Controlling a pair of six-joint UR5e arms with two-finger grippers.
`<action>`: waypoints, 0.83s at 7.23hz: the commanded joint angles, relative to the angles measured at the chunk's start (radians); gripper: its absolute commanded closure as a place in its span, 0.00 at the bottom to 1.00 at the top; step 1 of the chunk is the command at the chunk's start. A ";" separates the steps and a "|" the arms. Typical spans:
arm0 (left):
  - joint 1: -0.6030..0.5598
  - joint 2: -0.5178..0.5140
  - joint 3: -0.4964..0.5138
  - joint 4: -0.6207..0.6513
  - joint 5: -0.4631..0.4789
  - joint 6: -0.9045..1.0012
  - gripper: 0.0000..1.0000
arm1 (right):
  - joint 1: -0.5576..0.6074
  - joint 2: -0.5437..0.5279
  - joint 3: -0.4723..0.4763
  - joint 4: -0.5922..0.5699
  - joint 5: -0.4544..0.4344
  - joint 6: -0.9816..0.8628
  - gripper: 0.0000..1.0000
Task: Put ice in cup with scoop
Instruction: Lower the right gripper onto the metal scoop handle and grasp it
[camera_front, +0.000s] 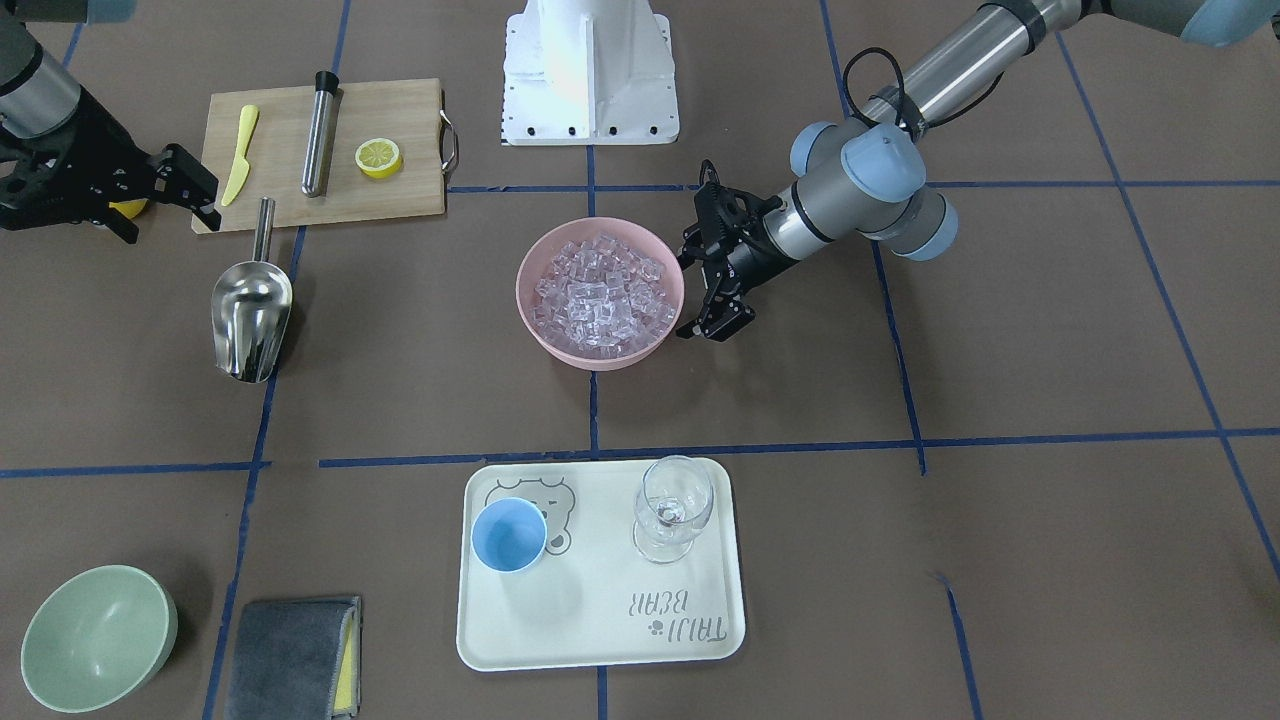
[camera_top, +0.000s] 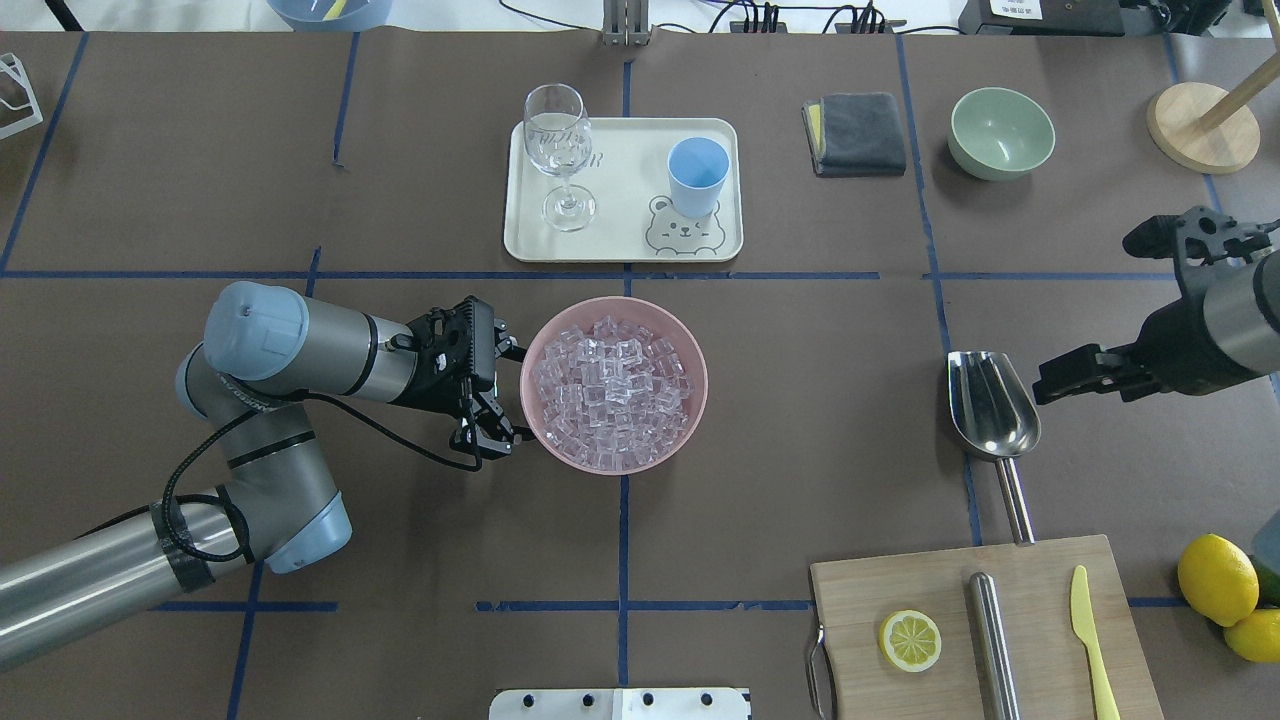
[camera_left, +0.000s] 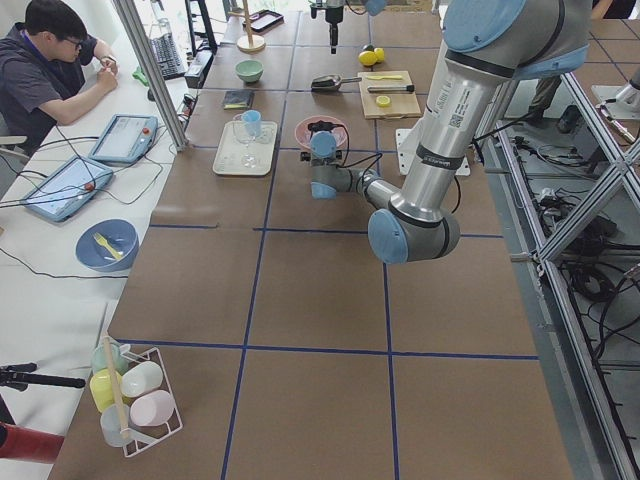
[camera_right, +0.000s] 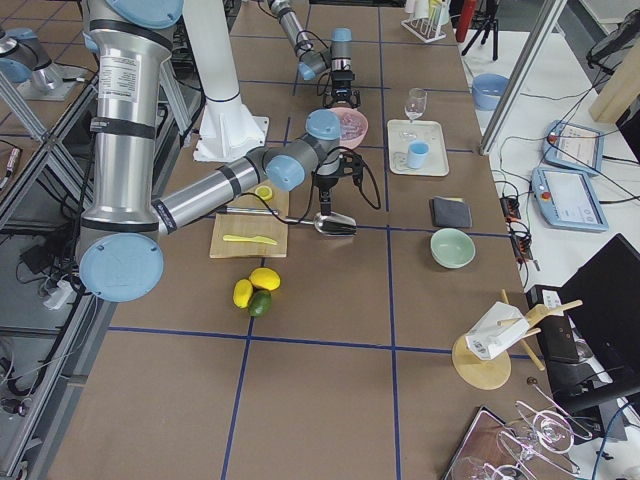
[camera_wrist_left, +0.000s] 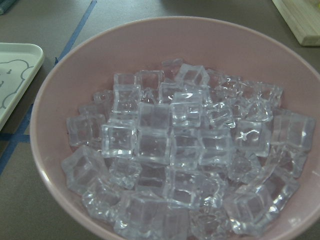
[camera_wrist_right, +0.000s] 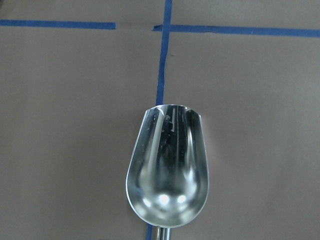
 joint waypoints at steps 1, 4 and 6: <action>0.000 0.000 0.000 0.000 0.001 -0.001 0.00 | -0.220 0.001 -0.006 0.003 -0.201 0.200 0.00; 0.000 0.000 0.008 0.000 0.001 -0.001 0.00 | -0.310 0.009 -0.069 0.012 -0.240 0.260 0.00; 0.000 0.000 0.009 0.000 0.002 -0.001 0.00 | -0.315 -0.002 -0.095 0.059 -0.239 0.257 0.11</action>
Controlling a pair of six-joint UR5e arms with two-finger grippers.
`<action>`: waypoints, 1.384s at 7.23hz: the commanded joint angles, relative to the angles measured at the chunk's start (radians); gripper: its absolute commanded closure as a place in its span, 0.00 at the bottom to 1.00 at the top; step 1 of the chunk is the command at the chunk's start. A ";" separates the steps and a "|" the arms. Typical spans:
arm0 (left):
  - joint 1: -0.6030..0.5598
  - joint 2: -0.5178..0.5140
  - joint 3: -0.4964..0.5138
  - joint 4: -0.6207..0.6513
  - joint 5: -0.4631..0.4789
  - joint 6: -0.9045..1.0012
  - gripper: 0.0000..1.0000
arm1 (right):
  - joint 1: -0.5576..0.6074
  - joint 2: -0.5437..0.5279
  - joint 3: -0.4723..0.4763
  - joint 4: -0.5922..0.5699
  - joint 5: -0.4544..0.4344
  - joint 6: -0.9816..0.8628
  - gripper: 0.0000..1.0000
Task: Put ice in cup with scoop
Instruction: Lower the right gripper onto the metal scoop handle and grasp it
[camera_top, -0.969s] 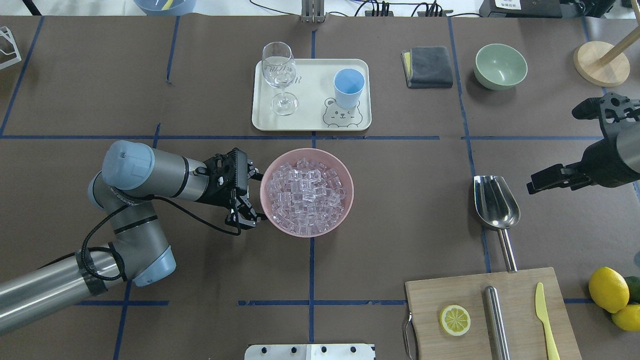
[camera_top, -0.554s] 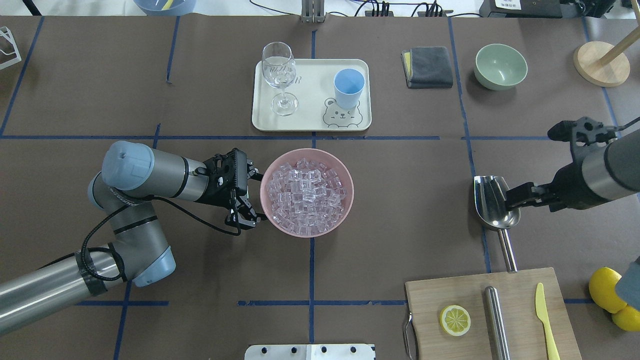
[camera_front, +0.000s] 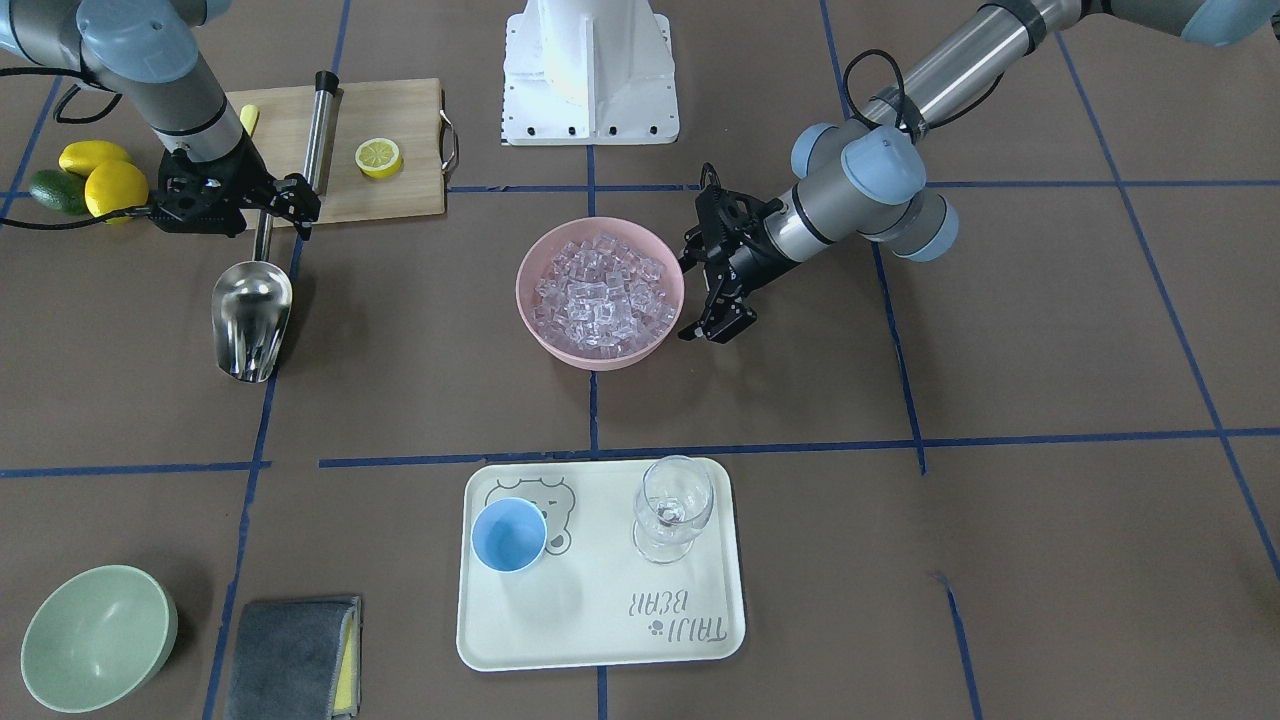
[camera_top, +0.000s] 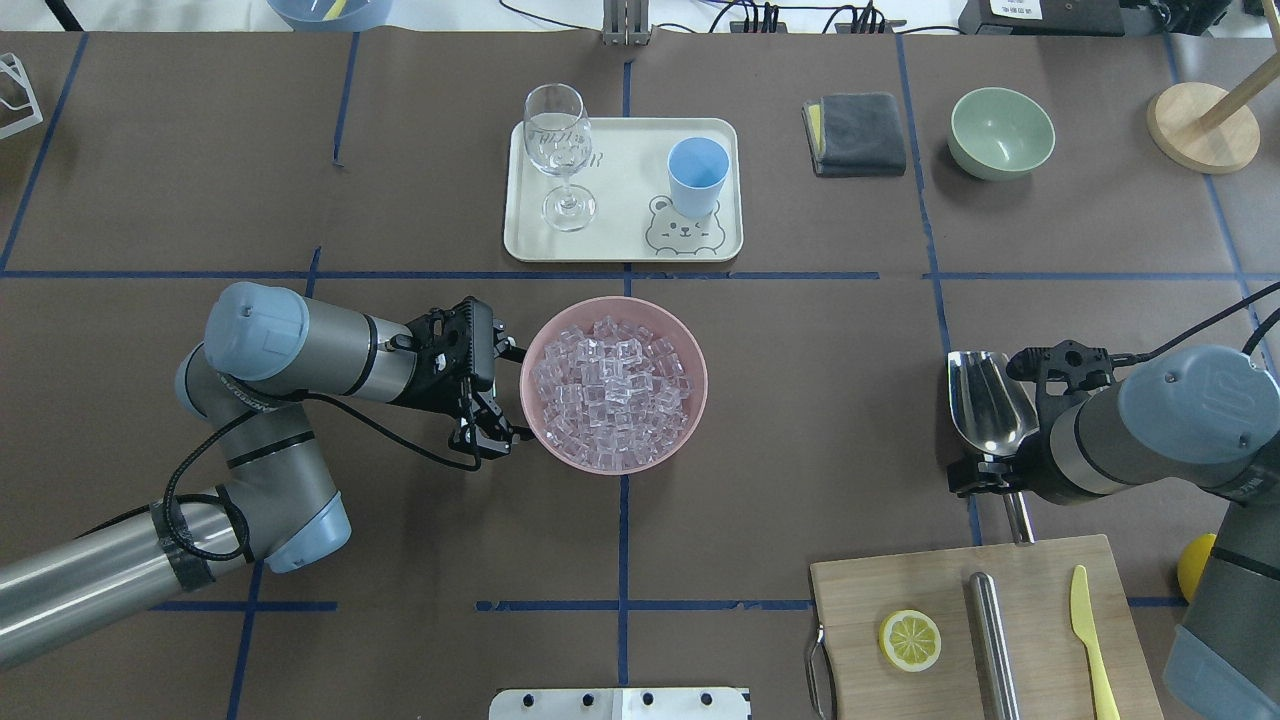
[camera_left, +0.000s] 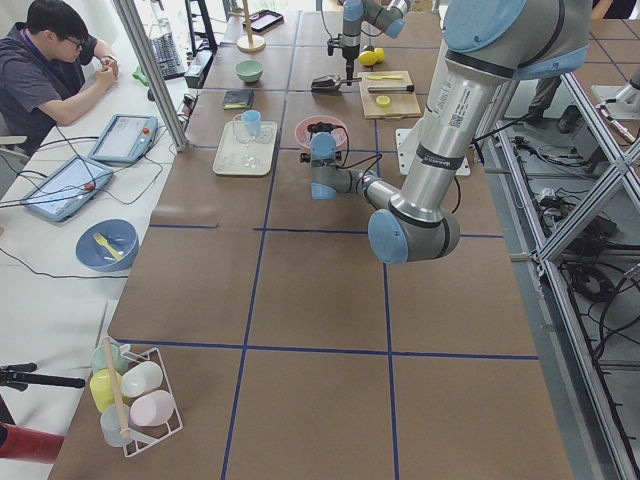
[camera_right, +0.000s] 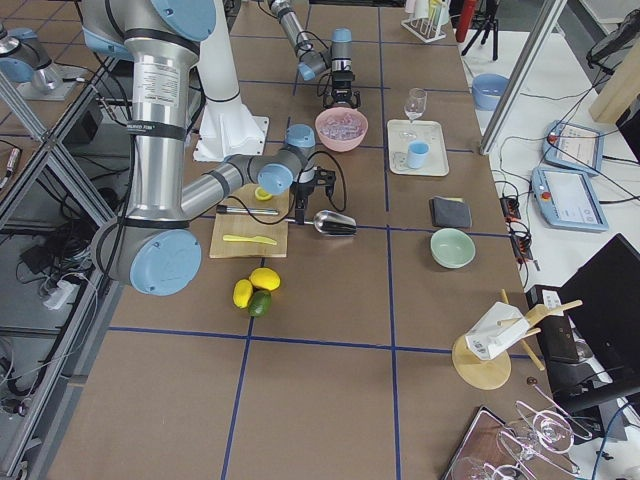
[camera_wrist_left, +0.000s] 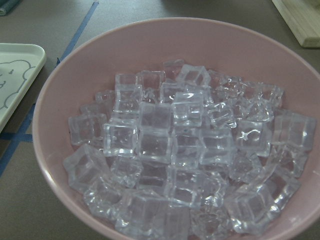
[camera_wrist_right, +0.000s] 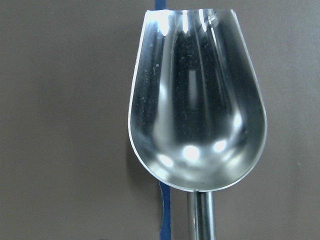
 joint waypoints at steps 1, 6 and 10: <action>0.000 0.000 0.002 0.000 0.000 0.000 0.00 | -0.012 -0.013 -0.014 0.026 -0.003 -0.002 0.12; 0.000 0.000 0.002 -0.002 0.000 0.000 0.00 | -0.012 -0.030 -0.016 0.022 0.000 -0.011 0.44; 0.000 0.000 0.002 -0.003 -0.001 0.000 0.00 | -0.014 -0.032 -0.014 0.013 0.005 -0.014 1.00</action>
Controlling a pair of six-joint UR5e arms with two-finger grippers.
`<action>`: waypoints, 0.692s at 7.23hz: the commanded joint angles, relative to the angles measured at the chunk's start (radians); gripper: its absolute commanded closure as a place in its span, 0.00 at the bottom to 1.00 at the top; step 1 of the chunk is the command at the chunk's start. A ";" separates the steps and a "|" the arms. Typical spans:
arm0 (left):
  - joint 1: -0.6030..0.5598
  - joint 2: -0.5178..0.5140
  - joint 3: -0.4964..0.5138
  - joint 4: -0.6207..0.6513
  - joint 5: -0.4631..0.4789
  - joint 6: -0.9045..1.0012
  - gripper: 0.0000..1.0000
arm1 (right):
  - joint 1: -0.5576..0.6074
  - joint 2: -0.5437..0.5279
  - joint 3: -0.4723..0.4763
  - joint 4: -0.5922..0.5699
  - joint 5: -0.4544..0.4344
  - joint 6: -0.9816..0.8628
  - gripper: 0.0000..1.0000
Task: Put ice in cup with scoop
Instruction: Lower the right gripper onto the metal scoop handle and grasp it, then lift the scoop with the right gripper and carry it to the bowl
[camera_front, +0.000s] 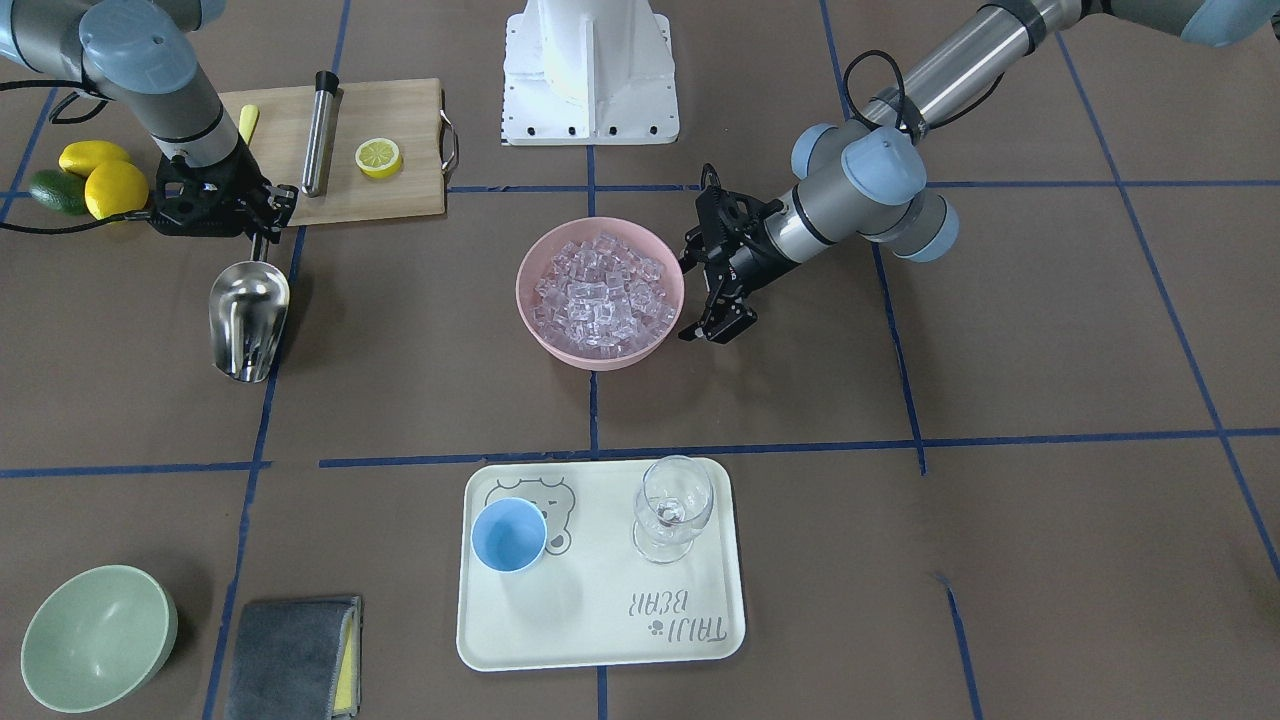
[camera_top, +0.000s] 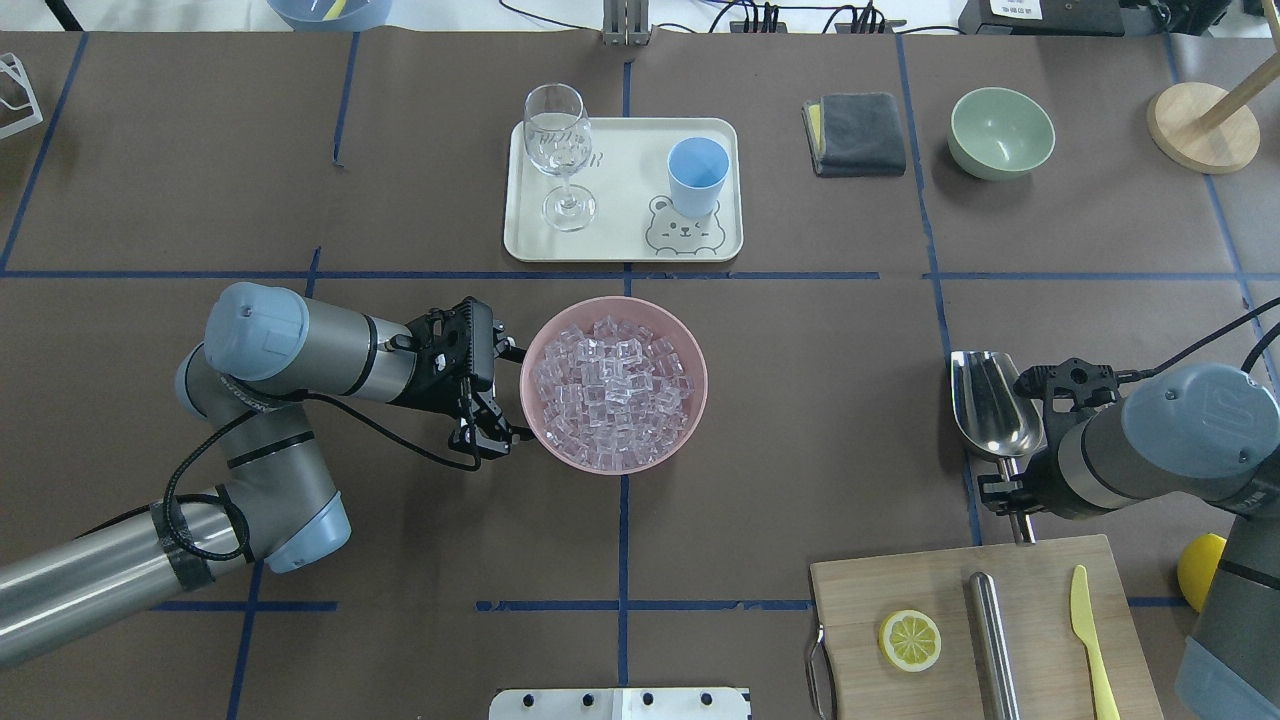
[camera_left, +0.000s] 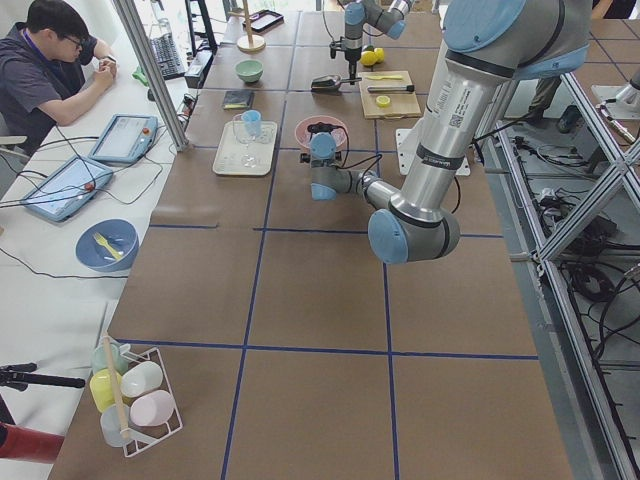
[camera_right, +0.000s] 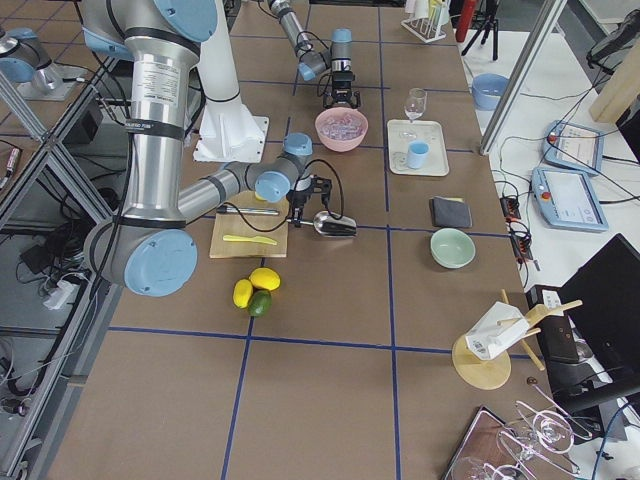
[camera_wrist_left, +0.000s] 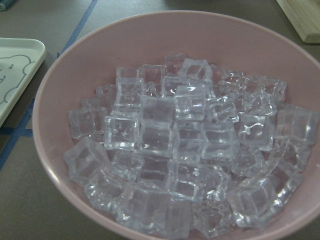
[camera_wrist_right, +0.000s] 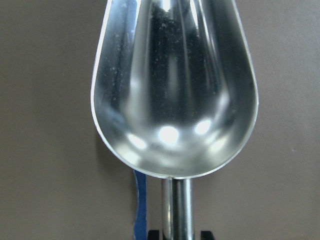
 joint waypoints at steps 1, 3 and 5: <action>0.000 0.002 0.000 -0.001 0.000 0.000 0.00 | -0.016 0.003 0.009 -0.004 0.001 -0.019 1.00; 0.000 0.000 -0.002 -0.002 0.000 -0.002 0.00 | 0.016 0.011 0.034 -0.002 -0.010 -0.347 1.00; 0.000 0.000 -0.002 -0.002 0.000 -0.002 0.00 | 0.045 0.052 0.036 -0.019 0.008 -0.536 1.00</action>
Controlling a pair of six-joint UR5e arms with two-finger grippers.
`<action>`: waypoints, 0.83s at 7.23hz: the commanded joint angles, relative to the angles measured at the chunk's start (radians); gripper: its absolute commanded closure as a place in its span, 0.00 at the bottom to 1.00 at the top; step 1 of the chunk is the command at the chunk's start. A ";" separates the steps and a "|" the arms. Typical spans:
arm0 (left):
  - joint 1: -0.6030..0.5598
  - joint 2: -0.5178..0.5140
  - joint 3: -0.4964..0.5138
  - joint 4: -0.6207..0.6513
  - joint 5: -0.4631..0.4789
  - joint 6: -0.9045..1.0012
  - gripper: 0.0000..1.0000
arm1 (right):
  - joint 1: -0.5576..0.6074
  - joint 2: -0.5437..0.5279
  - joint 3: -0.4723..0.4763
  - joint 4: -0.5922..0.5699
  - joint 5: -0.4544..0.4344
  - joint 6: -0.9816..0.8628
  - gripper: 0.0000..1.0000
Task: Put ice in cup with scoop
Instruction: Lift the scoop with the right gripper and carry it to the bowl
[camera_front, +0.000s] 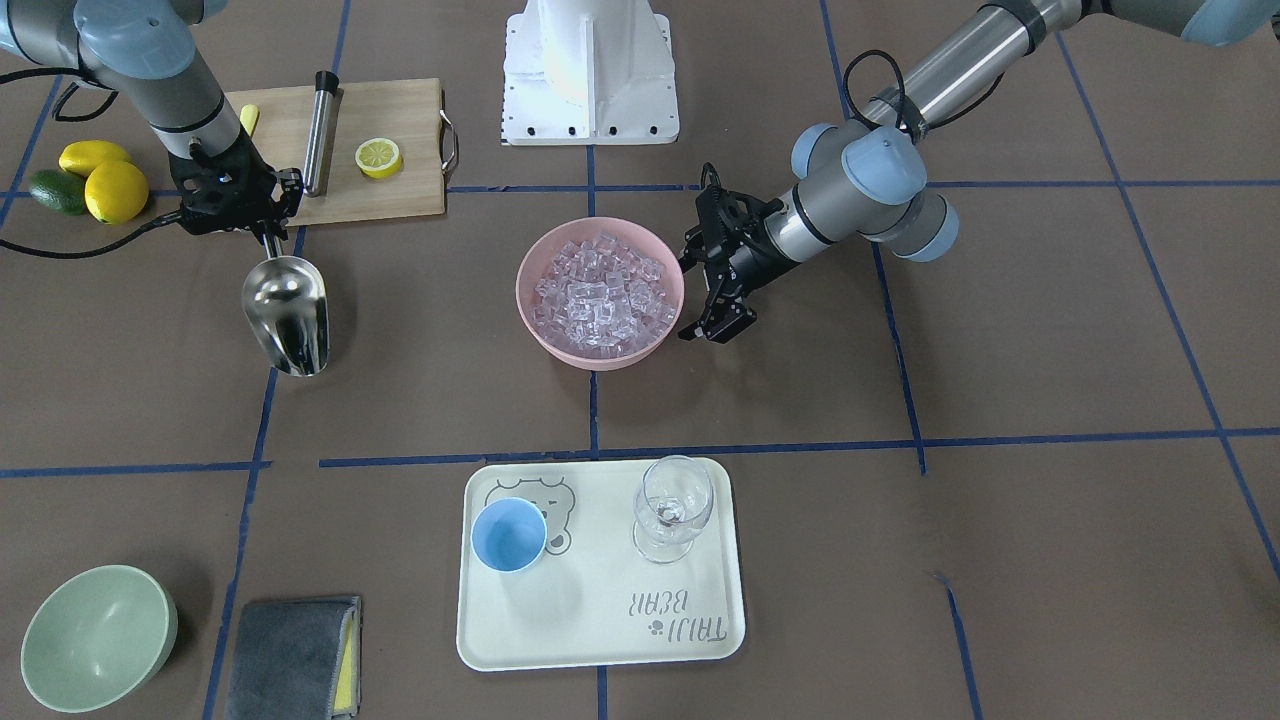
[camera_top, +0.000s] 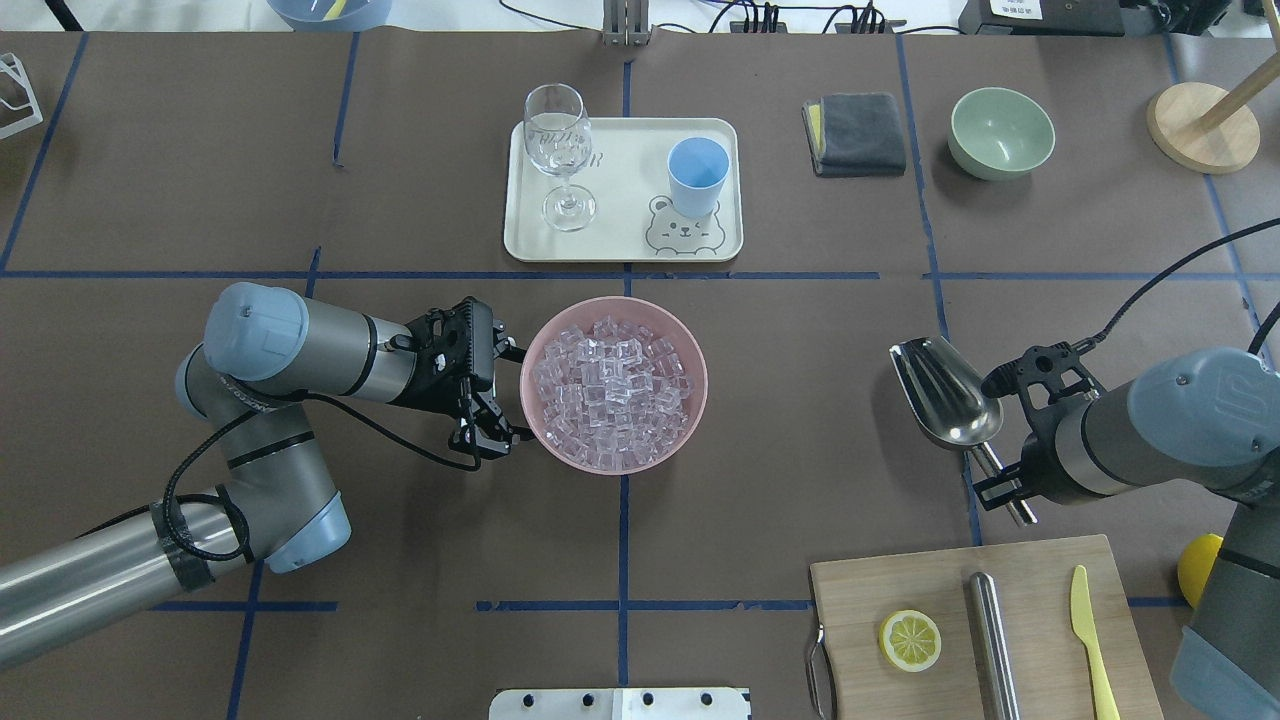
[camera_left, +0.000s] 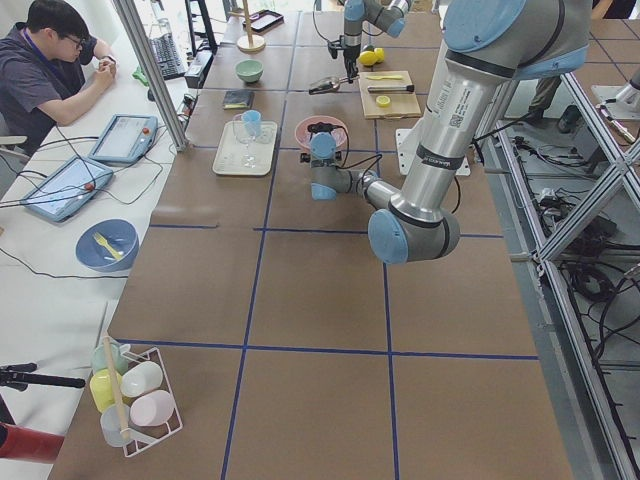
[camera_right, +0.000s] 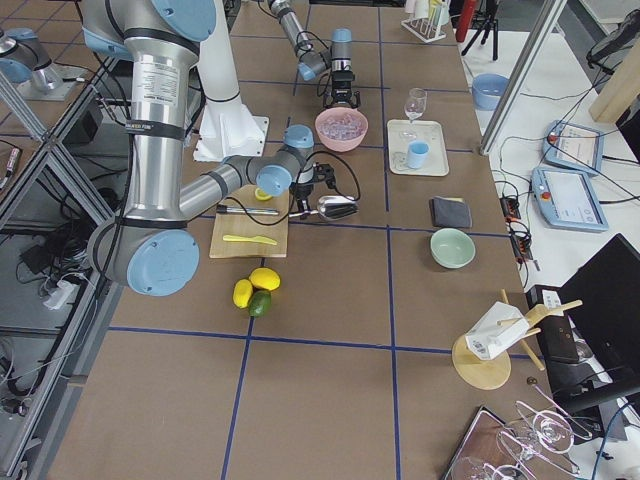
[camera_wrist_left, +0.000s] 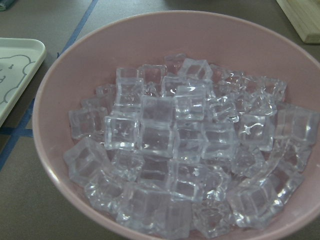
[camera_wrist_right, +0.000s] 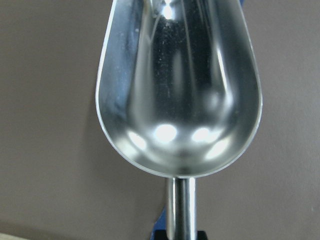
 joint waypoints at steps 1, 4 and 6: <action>0.000 0.000 0.000 0.000 0.000 0.000 0.00 | 0.003 0.032 0.019 -0.085 0.008 -0.195 1.00; 0.000 0.000 0.000 0.000 0.000 0.000 0.00 | 0.012 0.206 0.104 -0.394 0.046 -0.207 1.00; 0.000 0.003 0.000 0.000 0.000 0.000 0.00 | -0.033 0.384 0.107 -0.591 0.021 -0.224 1.00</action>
